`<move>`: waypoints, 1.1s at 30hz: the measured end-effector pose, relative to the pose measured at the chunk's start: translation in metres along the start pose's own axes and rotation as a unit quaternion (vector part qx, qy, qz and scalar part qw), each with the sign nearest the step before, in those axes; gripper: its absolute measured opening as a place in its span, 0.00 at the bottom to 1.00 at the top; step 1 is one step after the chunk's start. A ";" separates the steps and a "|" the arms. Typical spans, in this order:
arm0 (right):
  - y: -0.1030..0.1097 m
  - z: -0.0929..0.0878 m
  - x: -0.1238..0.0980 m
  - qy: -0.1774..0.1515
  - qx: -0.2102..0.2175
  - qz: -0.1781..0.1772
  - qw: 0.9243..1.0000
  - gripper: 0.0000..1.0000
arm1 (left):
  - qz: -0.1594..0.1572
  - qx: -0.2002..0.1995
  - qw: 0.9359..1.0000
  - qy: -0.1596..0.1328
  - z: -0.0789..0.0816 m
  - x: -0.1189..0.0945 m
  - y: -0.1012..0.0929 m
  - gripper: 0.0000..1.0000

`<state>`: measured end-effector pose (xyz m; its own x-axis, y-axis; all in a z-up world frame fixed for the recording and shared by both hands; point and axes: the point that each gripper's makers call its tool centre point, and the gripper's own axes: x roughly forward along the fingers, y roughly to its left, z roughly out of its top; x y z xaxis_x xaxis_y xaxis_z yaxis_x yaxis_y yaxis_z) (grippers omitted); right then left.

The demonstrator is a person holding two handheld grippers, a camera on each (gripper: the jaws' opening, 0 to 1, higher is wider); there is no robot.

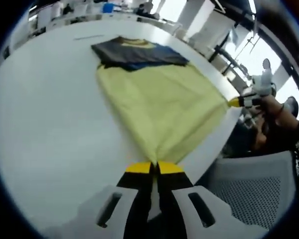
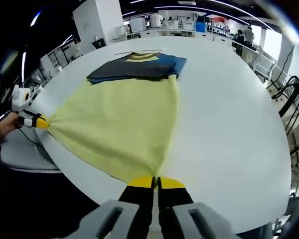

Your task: Fold the garment on the visible template until the final outline fits inside the template.

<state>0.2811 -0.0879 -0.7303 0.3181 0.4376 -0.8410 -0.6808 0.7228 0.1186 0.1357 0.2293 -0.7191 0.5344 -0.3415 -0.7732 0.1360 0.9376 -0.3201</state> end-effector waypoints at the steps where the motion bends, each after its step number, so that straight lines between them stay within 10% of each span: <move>1: 0.001 -0.001 -0.001 0.001 -0.001 0.001 1.000 0.00 | 0.000 0.001 1.000 0.003 -0.002 0.000 0.000 0.00; 33: 0.042 -0.036 -0.019 0.028 -0.040 0.025 0.998 0.00 | 0.007 -0.017 0.999 0.039 -0.052 -0.036 -0.006 0.00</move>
<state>0.2229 -0.0854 -0.7279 0.2465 0.4409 -0.8631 -0.7468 0.6540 0.1208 0.0721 0.2327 -0.7183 0.4690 -0.3330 -0.8180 0.0999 0.9403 -0.3255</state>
